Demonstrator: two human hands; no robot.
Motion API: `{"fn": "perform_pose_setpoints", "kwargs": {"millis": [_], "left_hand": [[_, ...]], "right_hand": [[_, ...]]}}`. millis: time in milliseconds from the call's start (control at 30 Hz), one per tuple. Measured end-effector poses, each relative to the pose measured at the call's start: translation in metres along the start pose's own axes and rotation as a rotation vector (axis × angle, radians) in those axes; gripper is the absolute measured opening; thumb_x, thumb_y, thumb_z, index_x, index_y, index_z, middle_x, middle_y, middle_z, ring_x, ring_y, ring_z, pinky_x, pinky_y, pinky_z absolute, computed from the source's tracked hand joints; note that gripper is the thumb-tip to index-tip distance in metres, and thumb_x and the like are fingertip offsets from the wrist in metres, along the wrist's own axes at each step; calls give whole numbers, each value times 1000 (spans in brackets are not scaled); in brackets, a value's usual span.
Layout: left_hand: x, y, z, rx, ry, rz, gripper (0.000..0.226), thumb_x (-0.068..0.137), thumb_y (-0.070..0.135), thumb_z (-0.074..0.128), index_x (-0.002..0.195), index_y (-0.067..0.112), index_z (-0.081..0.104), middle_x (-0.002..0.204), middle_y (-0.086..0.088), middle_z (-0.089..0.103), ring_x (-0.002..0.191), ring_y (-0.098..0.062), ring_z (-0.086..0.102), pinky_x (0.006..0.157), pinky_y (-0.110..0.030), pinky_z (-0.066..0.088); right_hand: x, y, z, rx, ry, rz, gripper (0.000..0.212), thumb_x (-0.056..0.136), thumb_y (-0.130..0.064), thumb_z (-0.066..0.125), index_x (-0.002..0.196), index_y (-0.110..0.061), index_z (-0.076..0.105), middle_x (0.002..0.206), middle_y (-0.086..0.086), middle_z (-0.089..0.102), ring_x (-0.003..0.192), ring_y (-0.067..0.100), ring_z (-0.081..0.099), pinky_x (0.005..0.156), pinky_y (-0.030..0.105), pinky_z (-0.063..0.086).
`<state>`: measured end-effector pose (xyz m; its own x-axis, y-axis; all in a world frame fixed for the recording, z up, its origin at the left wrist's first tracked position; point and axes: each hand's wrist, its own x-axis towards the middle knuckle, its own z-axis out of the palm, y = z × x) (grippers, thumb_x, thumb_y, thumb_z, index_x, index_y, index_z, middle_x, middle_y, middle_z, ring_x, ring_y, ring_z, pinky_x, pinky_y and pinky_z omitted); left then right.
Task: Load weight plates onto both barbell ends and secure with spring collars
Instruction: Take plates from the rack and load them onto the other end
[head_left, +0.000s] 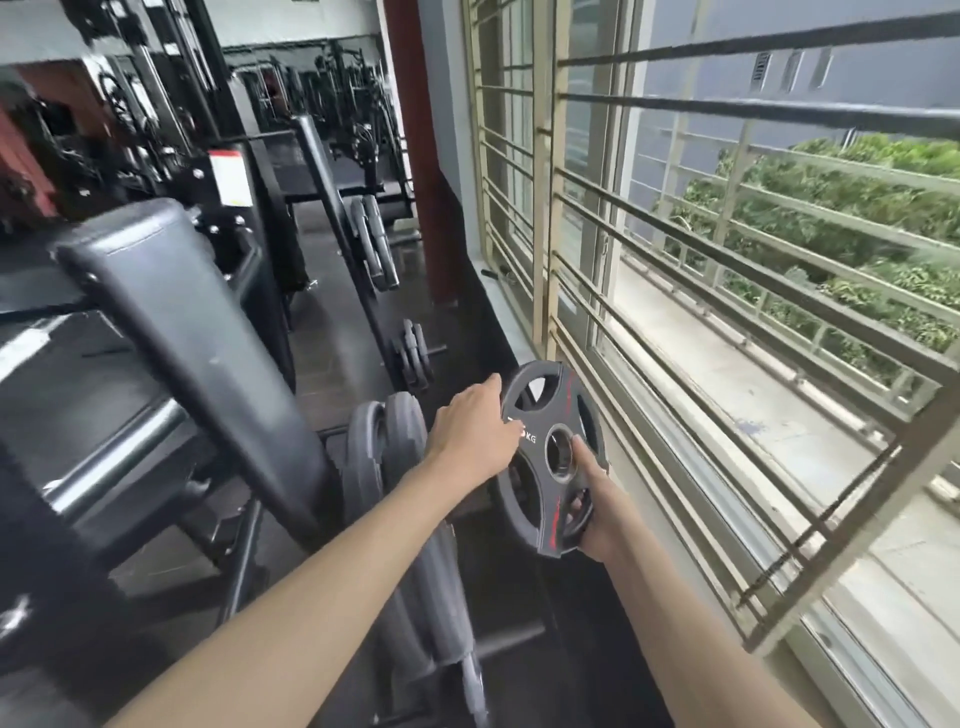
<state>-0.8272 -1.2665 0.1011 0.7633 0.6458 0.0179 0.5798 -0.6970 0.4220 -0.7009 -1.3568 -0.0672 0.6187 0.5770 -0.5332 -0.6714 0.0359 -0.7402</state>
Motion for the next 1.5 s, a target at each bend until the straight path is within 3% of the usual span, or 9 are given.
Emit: {"fn": "perform_pose_setpoints", "kwargs": {"millis": [333, 567, 733, 933, 1067, 1167, 1233, 1333, 1500], "left_hand": [[-150, -71, -117, -48, 203, -220, 40, 102, 42, 46, 130, 16, 57, 134, -12, 63, 122, -35, 58, 97, -39, 49], [-312, -171, -193, -103, 311, -343, 44, 100, 47, 49, 132, 18, 57, 140, -8, 61, 125, -32, 57, 104, -43, 47], [-451, -242, -235, -167, 377, -430, 33, 99, 47, 51, 119, 22, 61, 122, -2, 68, 110, -26, 64, 98, -40, 51], [-591, -301, -261, -374, 457, -607, 24, 100, 36, 53, 101, 13, 59, 102, -11, 71, 86, -31, 73, 67, -47, 64], [-640, -331, -263, -605, 531, -714, 19, 103, 25, 54, 102, 8, 63, 97, -13, 72, 79, -26, 70, 66, -47, 63], [-650, -344, -259, -677, 580, -734, 16, 102, 23, 55, 100, 8, 61, 89, -9, 66, 72, -24, 66, 62, -43, 62], [-655, -347, -257, -714, 572, -739, 13, 100, 24, 57, 98, 12, 61, 84, -7, 65, 66, -22, 67, 55, -38, 60], [-666, -352, -253, -673, 531, -728, 27, 102, 35, 55, 102, 9, 63, 84, -7, 66, 62, -20, 68, 47, -33, 56], [-691, -383, -239, -754, 474, -717, 32, 102, 43, 55, 108, 16, 71, 83, -1, 72, 61, -15, 69, 52, -30, 56]], "right_hand": [[-117, 31, 102, -187, -286, -235, 90, 62, -61, 90, 114, 9, 67, 98, 23, 64, 82, 34, 56, 67, 36, 43], [-254, 121, 204, -249, -497, -201, 69, 53, -67, 91, 97, -23, 60, 81, 13, 47, 61, 23, 40, 57, 31, 26], [-359, 212, 264, -279, -631, -128, 42, 73, -50, 87, 88, -11, 77, 80, 11, 69, 64, 23, 63, 62, 29, 46], [-447, 301, 318, -418, -717, -43, 64, 59, -55, 92, 88, 0, 76, 83, 17, 69, 74, 32, 66, 74, 36, 53], [-493, 322, 336, -448, -672, -94, 77, 65, -49, 90, 115, 6, 72, 119, 29, 68, 110, 49, 65, 99, 60, 51], [-509, 317, 338, -494, -687, -123, 56, 77, -43, 85, 109, 2, 75, 101, 20, 77, 80, 33, 75, 65, 33, 63], [-515, 315, 334, -508, -694, -152, 44, 80, -42, 84, 93, -1, 74, 76, 14, 72, 56, 22, 62, 51, 20, 48], [-520, 317, 327, -566, -700, -211, 35, 82, -44, 80, 84, -12, 65, 57, 6, 50, 41, 15, 41, 43, 20, 33], [-545, 335, 316, -593, -777, -216, 29, 87, -33, 78, 85, -9, 62, 56, 6, 54, 40, 16, 45, 37, 21, 40]]}}
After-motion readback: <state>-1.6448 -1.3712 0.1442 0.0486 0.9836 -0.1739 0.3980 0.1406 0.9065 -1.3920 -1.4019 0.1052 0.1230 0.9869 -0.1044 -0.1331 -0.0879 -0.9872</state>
